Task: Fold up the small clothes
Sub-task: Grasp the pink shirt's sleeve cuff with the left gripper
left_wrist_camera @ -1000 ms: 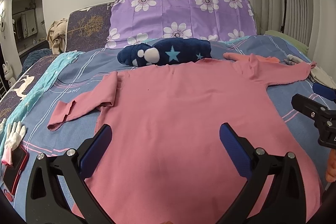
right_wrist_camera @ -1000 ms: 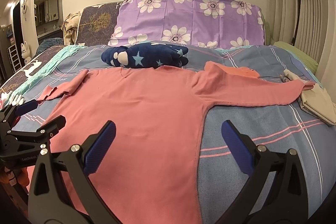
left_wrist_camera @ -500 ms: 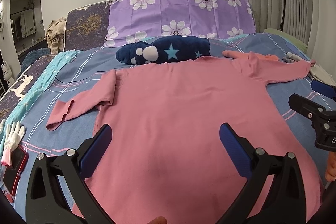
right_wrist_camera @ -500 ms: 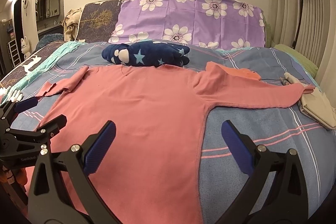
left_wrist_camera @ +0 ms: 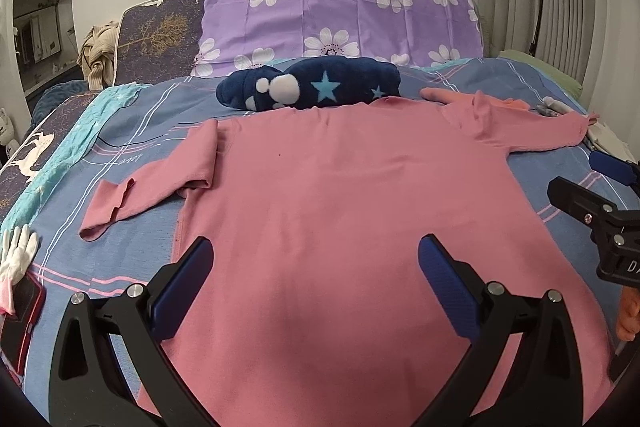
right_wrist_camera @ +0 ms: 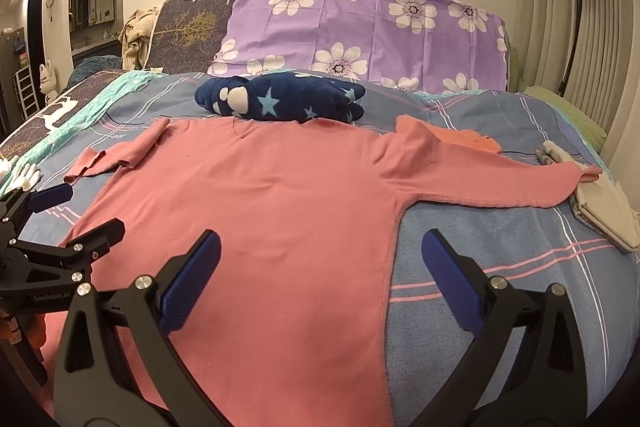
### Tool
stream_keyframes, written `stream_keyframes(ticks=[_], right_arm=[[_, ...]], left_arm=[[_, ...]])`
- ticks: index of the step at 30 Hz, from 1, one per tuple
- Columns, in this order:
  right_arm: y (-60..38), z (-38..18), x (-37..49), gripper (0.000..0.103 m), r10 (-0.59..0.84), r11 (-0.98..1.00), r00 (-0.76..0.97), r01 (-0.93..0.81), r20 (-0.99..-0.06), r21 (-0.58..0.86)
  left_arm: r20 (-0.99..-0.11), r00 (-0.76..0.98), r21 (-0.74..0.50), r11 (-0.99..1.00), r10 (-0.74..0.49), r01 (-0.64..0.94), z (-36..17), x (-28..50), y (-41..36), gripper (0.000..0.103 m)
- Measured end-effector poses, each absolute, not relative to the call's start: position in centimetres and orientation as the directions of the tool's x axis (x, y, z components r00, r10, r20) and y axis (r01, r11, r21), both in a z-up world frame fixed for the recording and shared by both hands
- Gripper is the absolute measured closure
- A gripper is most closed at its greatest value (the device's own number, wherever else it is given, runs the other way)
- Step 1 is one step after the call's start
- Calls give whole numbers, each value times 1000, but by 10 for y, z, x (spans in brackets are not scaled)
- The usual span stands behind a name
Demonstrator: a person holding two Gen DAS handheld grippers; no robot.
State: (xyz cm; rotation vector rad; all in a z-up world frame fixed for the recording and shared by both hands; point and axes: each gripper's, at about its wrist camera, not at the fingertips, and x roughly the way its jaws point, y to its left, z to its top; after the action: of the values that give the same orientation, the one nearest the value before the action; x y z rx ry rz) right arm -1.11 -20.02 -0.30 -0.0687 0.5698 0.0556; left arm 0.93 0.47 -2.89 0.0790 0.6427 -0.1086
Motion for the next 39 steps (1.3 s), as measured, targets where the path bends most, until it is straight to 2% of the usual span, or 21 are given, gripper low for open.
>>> stream_keyframes(ticks=[3, 9, 11, 13, 14, 15, 18, 20, 23, 25, 27, 31, 33, 37, 38, 39], right_arm=[[-198, -2, -10, 8, 40, 996, 840, -76, -541, -44], [-196, 0, -5, 31, 43, 997, 835, -72, -548, -32], [-194, 0, -3, 46, 42, 996, 832, -77, -553, -40], [-192, 0, 0, 58, 46, 995, 825, -86, -564, -45], [-192, 0, 1, 65, 48, 995, 822, -88, -567, -43], [-191, 0, 3, 67, 52, 995, 819, -92, -571, -41], [-189, -4, 6, 67, 47, 994, 818, -98, -573, -58], [-187, -9, 9, 67, 42, 993, 812, -100, -583, -68], [-187, -19, 19, 60, 71, 990, 767, -132, -637, -48], [-186, -24, 21, 60, 71, 989, 753, -137, -654, -51], [-185, -28, 22, 58, 56, 989, 752, -130, -656, -65], [-186, -30, 24, 43, 36, 991, 758, -111, -652, -76], [-187, -29, 24, 43, 28, 992, 760, -102, -650, -76], [-193, -27, 28, 42, 14, 994, 760, -84, -649, -77], [-195, -27, 28, 42, 13, 994, 761, -81, -649, -75], [-196, -27, 29, 42, 12, 994, 762, -77, -648, -72]], left_arm=[[-607, 790, 29, 991, -84, 127, -28, 11, 8, 1], [-604, 792, 8, 993, -92, 122, -24, 15, 14, 1], [-601, 794, 14, 993, -87, 119, -23, 17, 16, 1], [-598, 797, 21, 992, -87, 124, -23, 18, 19, 3], [-598, 797, 20, 992, -87, 123, -22, 19, 21, 8], [-601, 795, 11, 993, -86, 115, -22, 21, 26, 14], [-625, 779, -35, 998, -57, 45, -24, 32, 55, 26], [-641, 768, -54, 998, -15, -25, -27, 41, 81, 29], [-672, 735, -30, 989, 89, -147, -35, 60, 127, 36], [-695, 702, -8, 975, 156, -224, -40, 77, 159, 41], [-724, 657, 13, 956, 211, -293, -47, 94, 187, 57], [-787, 589, 0, 955, 183, -296, -63, 135, 217, 58], [-795, 579, 16, 961, 180, -278, -67, 145, 216, 58], [-808, 534, 98, 950, 250, -297, -81, 169, 222, 59], [-813, 528, 88, 948, 246, -307, -85, 174, 228, 65], [-816, 527, 77, 948, 238, -309, -86, 176, 230, 77]])
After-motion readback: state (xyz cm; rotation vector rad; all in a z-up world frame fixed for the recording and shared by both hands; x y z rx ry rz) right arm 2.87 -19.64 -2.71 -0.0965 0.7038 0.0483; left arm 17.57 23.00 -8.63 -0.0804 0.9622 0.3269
